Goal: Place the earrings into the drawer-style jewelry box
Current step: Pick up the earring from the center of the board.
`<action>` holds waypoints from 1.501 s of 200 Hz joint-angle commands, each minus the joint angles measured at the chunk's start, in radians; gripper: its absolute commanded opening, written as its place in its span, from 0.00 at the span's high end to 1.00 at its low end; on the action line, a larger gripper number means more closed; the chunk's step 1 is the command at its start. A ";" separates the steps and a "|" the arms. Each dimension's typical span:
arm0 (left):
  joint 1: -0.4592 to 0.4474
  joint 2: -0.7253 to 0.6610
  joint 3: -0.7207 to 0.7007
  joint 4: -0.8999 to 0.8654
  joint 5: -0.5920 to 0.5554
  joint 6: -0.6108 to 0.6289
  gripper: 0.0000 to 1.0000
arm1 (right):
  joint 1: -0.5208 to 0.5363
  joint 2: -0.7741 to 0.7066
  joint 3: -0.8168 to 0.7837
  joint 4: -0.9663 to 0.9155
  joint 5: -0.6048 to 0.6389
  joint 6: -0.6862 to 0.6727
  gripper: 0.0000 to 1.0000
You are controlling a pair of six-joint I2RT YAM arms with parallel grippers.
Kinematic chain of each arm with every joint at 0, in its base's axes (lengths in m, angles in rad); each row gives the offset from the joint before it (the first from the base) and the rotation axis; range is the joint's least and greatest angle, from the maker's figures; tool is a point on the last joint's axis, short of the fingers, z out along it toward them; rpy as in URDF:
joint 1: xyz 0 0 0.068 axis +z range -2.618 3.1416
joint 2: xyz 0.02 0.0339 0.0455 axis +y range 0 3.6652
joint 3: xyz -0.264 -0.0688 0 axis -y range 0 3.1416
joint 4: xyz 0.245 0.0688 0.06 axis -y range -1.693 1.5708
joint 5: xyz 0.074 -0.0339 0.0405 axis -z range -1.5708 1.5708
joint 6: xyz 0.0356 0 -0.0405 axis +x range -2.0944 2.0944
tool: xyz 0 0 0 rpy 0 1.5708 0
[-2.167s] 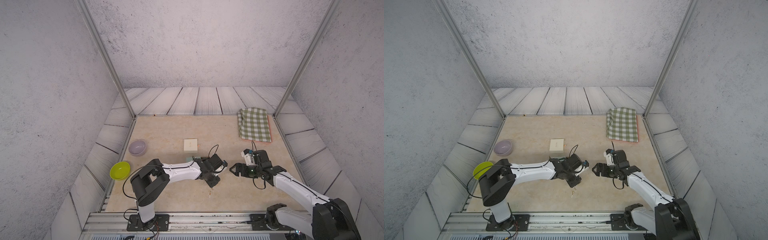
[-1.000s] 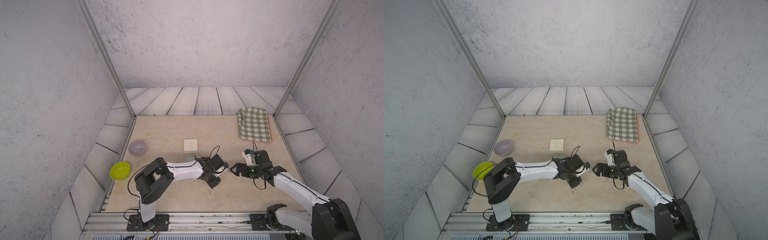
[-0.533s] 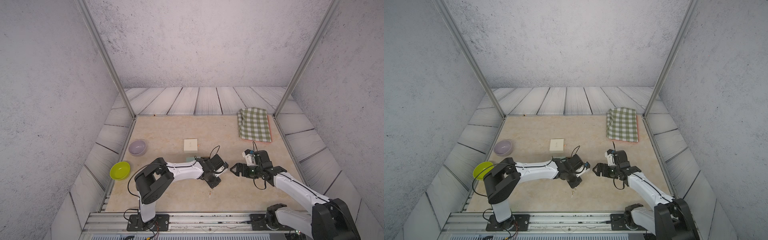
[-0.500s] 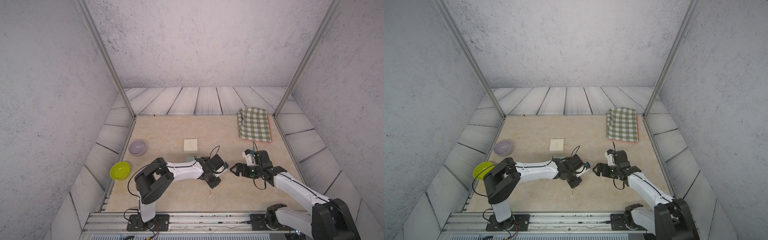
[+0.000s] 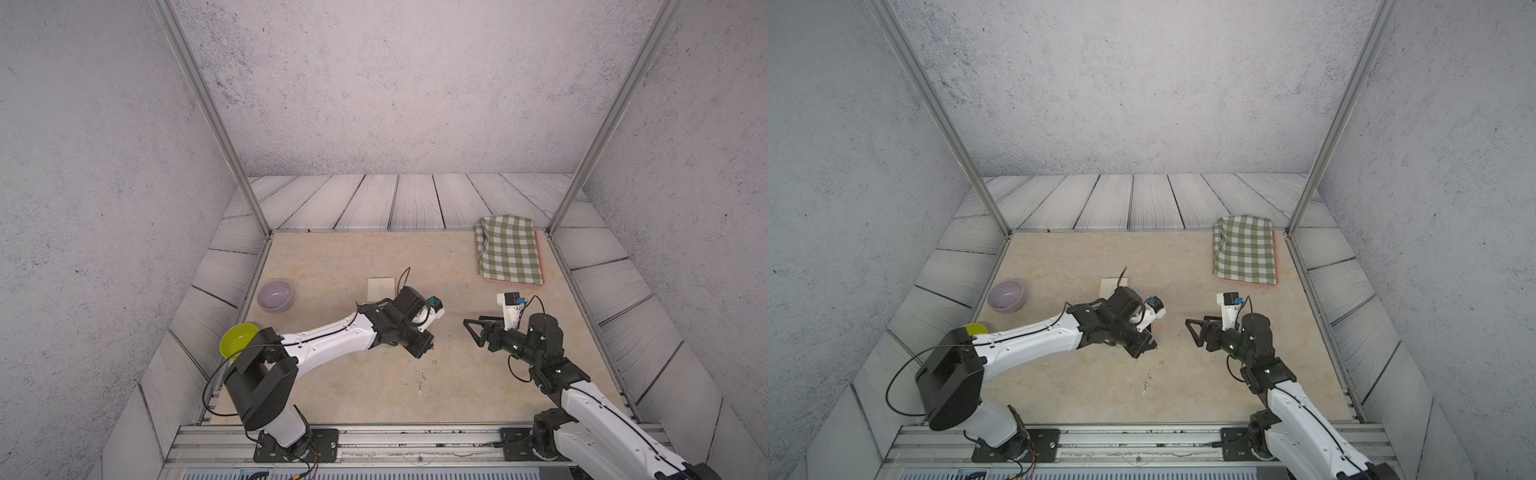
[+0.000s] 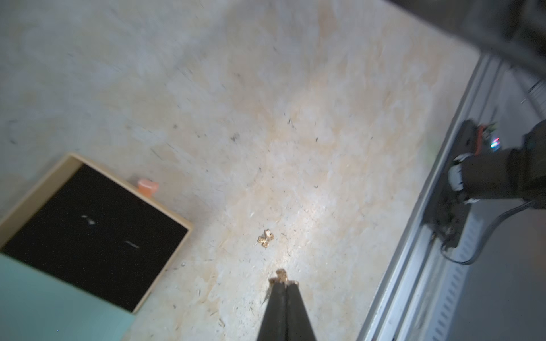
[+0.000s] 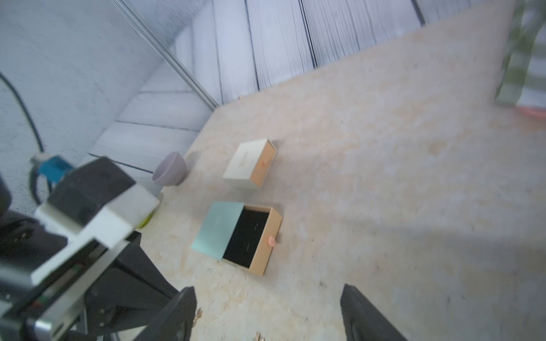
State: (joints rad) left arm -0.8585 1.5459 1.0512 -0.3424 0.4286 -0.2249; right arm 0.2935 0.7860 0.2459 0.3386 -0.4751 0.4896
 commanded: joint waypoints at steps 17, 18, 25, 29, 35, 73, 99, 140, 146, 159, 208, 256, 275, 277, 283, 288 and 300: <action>0.177 -0.118 -0.051 0.047 0.313 -0.083 1.00 | 0.053 0.178 0.080 0.461 -0.076 -0.113 0.18; 0.182 -0.119 -0.052 0.049 0.320 -0.084 1.00 | 0.055 0.186 0.082 0.473 -0.083 -0.111 0.18; 0.216 -0.133 -0.058 0.072 0.372 -0.102 1.00 | 0.062 0.257 0.102 0.560 -0.136 -0.098 0.19; 0.235 -0.138 -0.062 0.085 0.399 -0.114 1.00 | 0.066 0.296 0.115 0.608 -0.171 -0.087 0.19; 0.262 -0.147 -0.069 0.112 0.442 -0.134 1.00 | 0.068 0.346 0.135 0.669 -0.218 -0.066 0.20; 0.366 -0.193 -0.132 0.335 0.634 -0.289 1.00 | 0.072 0.550 0.193 0.951 -0.427 0.001 0.23; 0.396 -0.217 -0.185 0.519 0.677 -0.414 1.00 | 0.101 0.625 0.216 1.044 -0.489 0.058 0.28; 0.401 -0.227 -0.261 0.750 0.651 -0.586 1.00 | 0.226 0.648 0.202 1.051 -0.379 0.005 0.29; 0.400 -0.224 -0.273 0.787 0.637 -0.618 1.00 | 0.237 0.644 0.197 1.054 -0.356 -0.006 0.29; 0.399 -0.231 -0.306 0.859 0.587 -0.687 1.00 | 0.248 0.637 0.190 1.058 -0.292 -0.026 0.29; 0.398 -0.320 -0.414 0.930 0.383 -0.783 1.00 | 0.276 0.623 0.183 1.029 -0.184 -0.009 0.32; 0.395 -0.337 -0.422 0.922 0.366 -0.780 1.00 | 0.326 0.700 0.217 1.058 -0.197 0.063 0.38; 0.392 -0.336 -0.422 0.920 0.369 -0.777 1.00 | 0.336 0.725 0.230 1.059 -0.208 0.053 0.43; 0.391 -0.336 -0.422 0.921 0.369 -0.777 1.00 | 0.335 0.725 0.233 1.059 -0.209 0.051 0.44; 0.391 -0.334 -0.421 0.918 0.371 -0.774 1.00 | 0.335 0.731 0.238 1.059 -0.215 0.047 0.47; 0.389 -0.334 -0.421 0.916 0.372 -0.772 1.00 | 0.337 0.738 0.243 1.059 -0.218 0.045 0.49; 0.388 -0.336 -0.422 0.906 0.374 -0.765 1.00 | 0.337 0.751 0.255 1.059 -0.215 0.040 0.51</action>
State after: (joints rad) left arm -0.4667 1.2163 0.6357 0.5503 0.8036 -0.9997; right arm 0.6254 1.5181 0.4660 1.3655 -0.6800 0.5320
